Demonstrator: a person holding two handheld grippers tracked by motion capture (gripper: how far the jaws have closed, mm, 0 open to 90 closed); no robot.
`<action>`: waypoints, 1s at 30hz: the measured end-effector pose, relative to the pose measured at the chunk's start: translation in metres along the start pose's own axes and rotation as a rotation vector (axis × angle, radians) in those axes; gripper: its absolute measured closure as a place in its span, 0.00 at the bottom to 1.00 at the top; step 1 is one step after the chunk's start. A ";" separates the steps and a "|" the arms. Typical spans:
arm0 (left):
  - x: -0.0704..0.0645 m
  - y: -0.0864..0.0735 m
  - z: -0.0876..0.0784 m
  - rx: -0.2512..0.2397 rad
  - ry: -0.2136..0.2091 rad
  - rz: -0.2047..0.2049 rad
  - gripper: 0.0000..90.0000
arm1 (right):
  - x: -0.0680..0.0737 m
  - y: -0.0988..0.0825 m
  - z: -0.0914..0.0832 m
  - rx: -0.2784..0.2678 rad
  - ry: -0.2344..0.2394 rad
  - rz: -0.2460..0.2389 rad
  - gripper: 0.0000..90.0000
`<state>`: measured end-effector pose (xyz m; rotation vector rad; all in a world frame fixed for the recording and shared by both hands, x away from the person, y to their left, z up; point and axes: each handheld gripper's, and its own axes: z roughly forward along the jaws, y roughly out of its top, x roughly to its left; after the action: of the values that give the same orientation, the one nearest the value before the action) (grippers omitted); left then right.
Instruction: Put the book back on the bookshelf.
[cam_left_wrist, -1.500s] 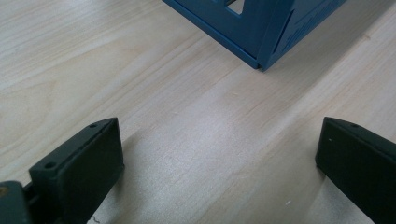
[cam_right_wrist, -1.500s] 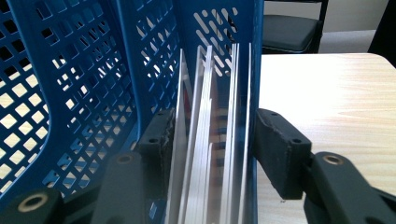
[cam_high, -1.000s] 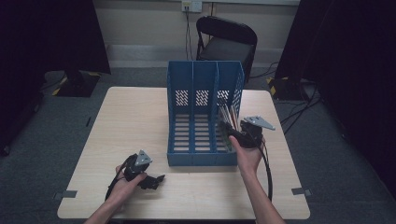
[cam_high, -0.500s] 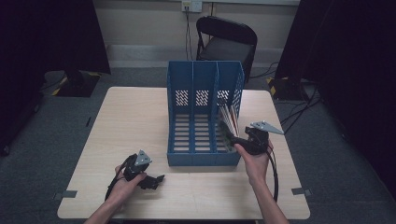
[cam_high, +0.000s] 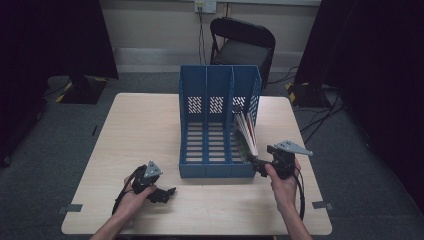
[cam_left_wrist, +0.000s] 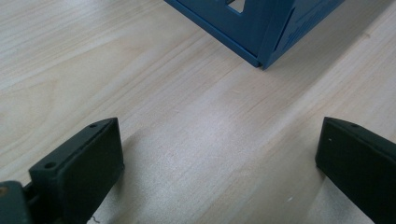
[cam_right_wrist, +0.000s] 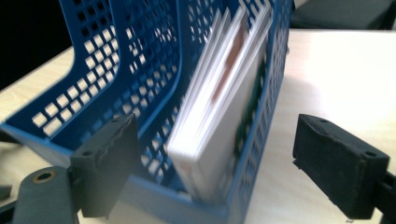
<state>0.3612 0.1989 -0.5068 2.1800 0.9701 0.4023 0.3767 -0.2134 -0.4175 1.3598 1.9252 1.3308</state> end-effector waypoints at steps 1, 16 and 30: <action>0.000 0.000 0.000 0.000 0.000 0.000 0.00 | 0.000 -0.002 -0.002 0.000 -0.005 -0.002 0.15; -0.003 0.001 0.001 -0.001 0.016 -0.020 0.00 | 0.009 -0.032 -0.021 0.139 0.073 -0.095 0.15; -0.005 0.001 0.001 0.001 0.027 -0.033 0.00 | 0.021 -0.075 0.002 0.337 0.073 -0.150 0.16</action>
<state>0.3589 0.1936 -0.5069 2.1612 1.0202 0.4164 0.3337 -0.1985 -0.4810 1.2959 2.3313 1.0311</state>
